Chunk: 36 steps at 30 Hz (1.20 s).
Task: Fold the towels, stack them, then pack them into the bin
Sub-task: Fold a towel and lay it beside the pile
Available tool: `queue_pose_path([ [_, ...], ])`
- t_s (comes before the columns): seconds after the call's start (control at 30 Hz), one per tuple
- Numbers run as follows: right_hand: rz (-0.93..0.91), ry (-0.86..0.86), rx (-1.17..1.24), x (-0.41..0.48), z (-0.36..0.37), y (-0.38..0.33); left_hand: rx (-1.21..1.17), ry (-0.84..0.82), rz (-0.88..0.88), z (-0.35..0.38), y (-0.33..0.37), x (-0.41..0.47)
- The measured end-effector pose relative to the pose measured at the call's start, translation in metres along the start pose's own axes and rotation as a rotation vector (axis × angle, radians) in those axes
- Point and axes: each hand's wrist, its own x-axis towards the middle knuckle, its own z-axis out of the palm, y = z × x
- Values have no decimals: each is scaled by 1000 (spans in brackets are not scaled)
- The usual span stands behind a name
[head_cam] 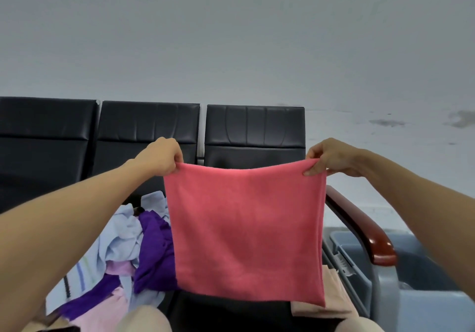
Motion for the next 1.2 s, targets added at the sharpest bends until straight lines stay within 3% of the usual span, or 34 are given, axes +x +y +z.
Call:
queue_pose_path([
  [0.2,6,-187,65,-9,-8,-9,-11,-26,31,-10,-12,-9],
  [0.43,-15,-209,234,-18,-18,-20,13,-143,113,-45,-26,-17],
  [0.67,55,-156,169,-3,-11,-8,14,-224,86,-45,-29,-11],
  [0.8,130,-83,111,24,28,22,-29,-196,-26,7,-25,2],
  [0.97,127,111,-20,58,96,87,-452,-59,-281,115,-27,9],
  [1.07,76,161,-203,67,140,126,-457,131,-294,175,-26,0],
  [1.2,18,216,-284,56,185,161,-474,167,-280,230,-30,-30],
])
